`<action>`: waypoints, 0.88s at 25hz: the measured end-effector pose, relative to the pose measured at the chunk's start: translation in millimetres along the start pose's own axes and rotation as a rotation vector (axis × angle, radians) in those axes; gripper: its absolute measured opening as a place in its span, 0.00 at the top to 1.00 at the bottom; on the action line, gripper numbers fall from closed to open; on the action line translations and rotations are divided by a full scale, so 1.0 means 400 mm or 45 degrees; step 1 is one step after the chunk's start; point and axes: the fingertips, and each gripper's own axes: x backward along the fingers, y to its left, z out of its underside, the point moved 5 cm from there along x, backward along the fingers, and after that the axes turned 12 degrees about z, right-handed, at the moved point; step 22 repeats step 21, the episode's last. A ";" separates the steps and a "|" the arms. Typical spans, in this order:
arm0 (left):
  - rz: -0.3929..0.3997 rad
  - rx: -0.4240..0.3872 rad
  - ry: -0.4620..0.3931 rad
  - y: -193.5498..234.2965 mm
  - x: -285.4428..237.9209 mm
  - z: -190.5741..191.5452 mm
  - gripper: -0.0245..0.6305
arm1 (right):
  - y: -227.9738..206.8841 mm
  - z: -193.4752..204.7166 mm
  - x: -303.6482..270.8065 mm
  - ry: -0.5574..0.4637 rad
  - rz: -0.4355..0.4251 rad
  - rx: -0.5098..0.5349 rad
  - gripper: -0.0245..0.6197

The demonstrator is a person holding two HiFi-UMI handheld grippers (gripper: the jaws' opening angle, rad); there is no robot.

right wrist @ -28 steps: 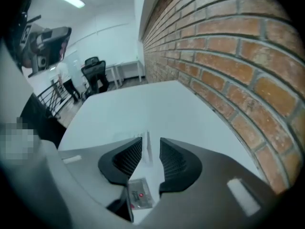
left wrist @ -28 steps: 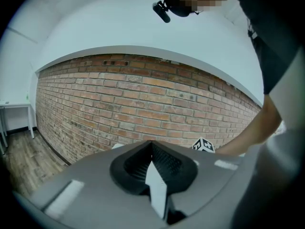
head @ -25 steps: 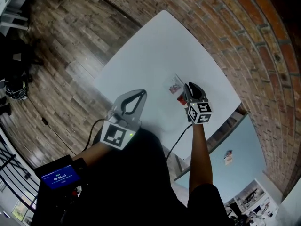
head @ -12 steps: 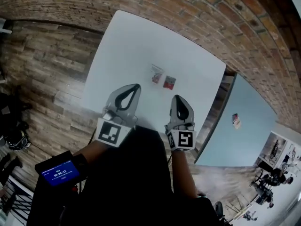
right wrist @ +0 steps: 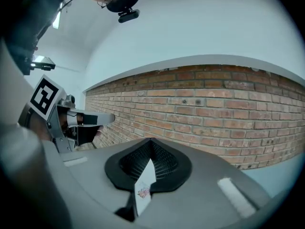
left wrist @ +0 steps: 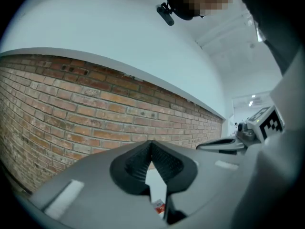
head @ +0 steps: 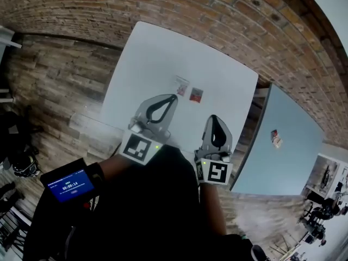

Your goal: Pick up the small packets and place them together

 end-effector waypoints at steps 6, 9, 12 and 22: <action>-0.058 -0.008 -0.054 0.010 0.003 -0.017 0.96 | -0.028 -0.007 0.000 -0.033 0.012 -0.027 0.96; -0.077 -0.021 -0.062 0.005 0.010 -0.022 0.96 | -0.037 -0.013 0.014 -0.046 0.030 -0.040 0.96; -0.087 -0.017 -0.090 0.011 0.010 -0.024 0.96 | -0.035 -0.015 0.005 -0.057 0.012 -0.029 0.96; -0.107 -0.021 -0.097 -0.022 0.025 -0.027 0.96 | -0.047 -0.040 0.001 -0.122 -0.038 -0.007 0.96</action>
